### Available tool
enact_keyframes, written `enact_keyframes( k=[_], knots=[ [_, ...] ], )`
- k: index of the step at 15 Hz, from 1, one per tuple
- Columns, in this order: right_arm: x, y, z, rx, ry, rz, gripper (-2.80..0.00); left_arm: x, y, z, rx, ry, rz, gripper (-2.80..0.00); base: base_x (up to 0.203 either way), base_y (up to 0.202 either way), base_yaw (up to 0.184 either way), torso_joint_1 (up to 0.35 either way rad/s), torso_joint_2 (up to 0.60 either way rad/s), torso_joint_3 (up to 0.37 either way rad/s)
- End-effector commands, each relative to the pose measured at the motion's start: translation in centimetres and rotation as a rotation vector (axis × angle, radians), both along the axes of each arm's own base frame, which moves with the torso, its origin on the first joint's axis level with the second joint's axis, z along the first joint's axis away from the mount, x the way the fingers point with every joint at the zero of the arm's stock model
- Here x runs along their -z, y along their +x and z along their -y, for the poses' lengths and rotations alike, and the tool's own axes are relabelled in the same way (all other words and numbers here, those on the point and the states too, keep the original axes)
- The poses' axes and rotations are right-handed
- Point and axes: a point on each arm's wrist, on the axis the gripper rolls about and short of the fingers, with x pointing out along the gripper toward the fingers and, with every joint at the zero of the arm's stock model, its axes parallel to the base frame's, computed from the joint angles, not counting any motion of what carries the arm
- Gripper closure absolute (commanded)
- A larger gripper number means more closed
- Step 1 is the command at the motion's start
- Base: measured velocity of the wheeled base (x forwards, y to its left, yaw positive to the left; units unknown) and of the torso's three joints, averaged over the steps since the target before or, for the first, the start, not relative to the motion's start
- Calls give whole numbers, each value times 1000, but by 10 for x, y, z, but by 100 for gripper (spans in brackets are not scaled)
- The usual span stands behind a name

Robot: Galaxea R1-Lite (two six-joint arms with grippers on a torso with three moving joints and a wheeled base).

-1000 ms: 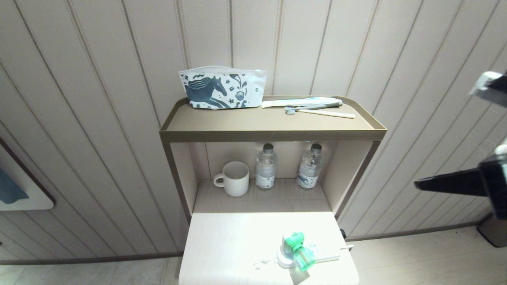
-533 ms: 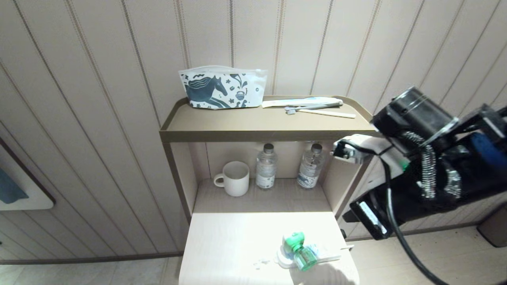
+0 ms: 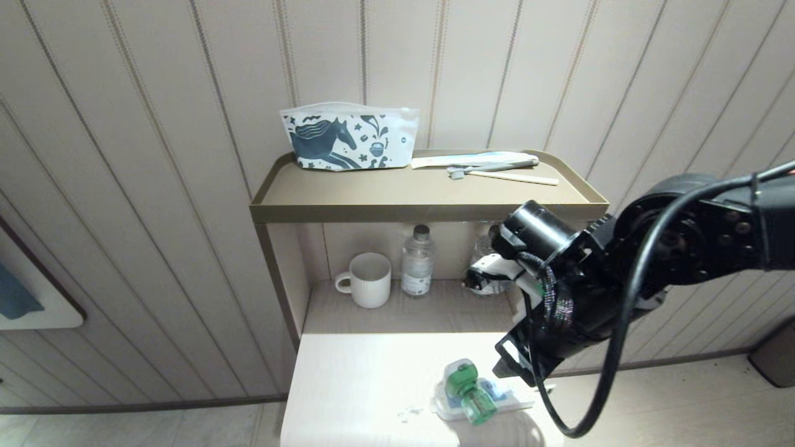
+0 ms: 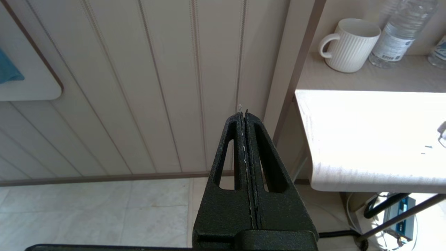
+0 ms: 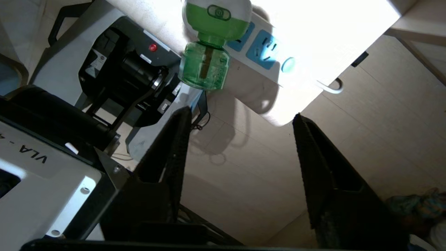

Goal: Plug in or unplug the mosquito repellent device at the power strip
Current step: Hold the socket with your left hand and unplug it with your right hand

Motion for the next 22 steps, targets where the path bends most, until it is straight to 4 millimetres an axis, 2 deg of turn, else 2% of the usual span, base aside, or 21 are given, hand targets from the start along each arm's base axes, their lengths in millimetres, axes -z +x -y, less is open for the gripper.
enact_keyframes(
  k=[1, 4, 6, 14, 22],
  knots=[
    [24, 8, -13, -18, -40, -53, -280, 0, 0, 0, 0, 0, 0, 0, 0, 0, 0, 0, 0, 0],
    [38, 15, -25, -35, -40, -55, -280, 0, 0, 0, 0, 0, -1, 0, 0, 0, 0, 0, 0, 0],
    [57, 25, -34, -47, -56, -73, -280, 0, 0, 0, 0, 0, -1, 0, 0, 0, 0, 0, 0, 0],
    [95, 51, -49, -90, -95, -100, -280, 0, 0, 0, 0, 0, -1, 0, 0, 0, 0, 0, 0, 0],
    [113, 60, -54, -104, -118, -121, -280, 0, 0, 0, 0, 0, -1, 0, 0, 0, 0, 0, 0, 0]
  ],
)
